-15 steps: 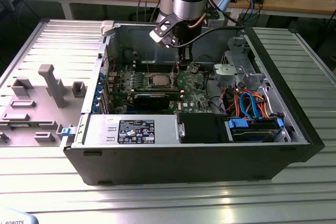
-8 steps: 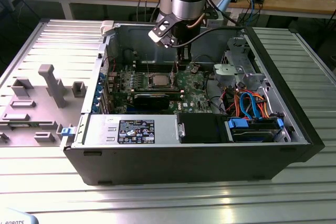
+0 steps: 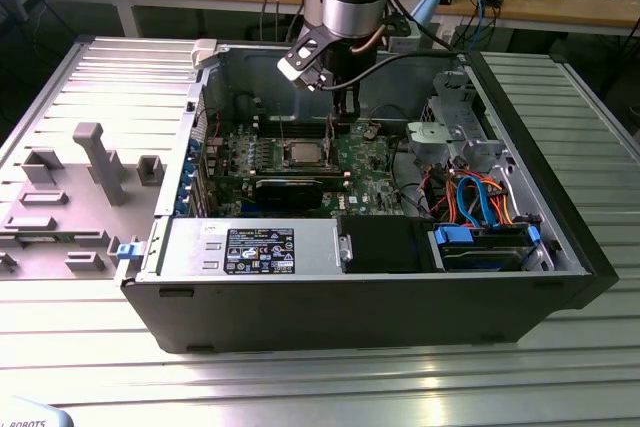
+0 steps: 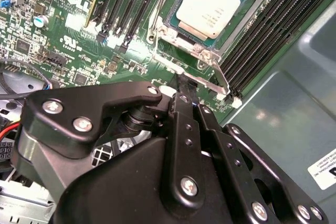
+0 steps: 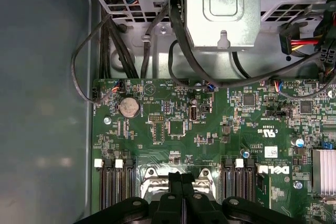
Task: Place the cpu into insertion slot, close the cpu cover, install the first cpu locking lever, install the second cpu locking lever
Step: 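Close the cpu cover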
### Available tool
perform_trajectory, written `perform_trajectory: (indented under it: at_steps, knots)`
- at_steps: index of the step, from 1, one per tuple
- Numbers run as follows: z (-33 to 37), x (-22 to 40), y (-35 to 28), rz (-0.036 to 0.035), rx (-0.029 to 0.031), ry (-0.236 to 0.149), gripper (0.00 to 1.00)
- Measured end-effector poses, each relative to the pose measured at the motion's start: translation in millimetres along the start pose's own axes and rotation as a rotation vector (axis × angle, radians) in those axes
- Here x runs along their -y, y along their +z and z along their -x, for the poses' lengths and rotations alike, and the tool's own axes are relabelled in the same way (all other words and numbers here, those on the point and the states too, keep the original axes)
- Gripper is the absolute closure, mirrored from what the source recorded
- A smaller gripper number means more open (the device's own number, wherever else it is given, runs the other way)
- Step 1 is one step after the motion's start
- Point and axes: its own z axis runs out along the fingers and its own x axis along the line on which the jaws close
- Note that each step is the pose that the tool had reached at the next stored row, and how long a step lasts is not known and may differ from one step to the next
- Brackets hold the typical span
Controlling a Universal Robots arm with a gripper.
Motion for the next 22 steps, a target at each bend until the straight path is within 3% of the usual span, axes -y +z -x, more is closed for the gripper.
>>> perform_trajectory:
  at_steps: [16, 22]
  knots:
    - [0.0, 1.4, -0.1, 0.0000, 0.0000, 0.000, 0.89]
    - [0.0, 6.6, 0.0, -0.0002, 0.0000, 0.000, 0.89]
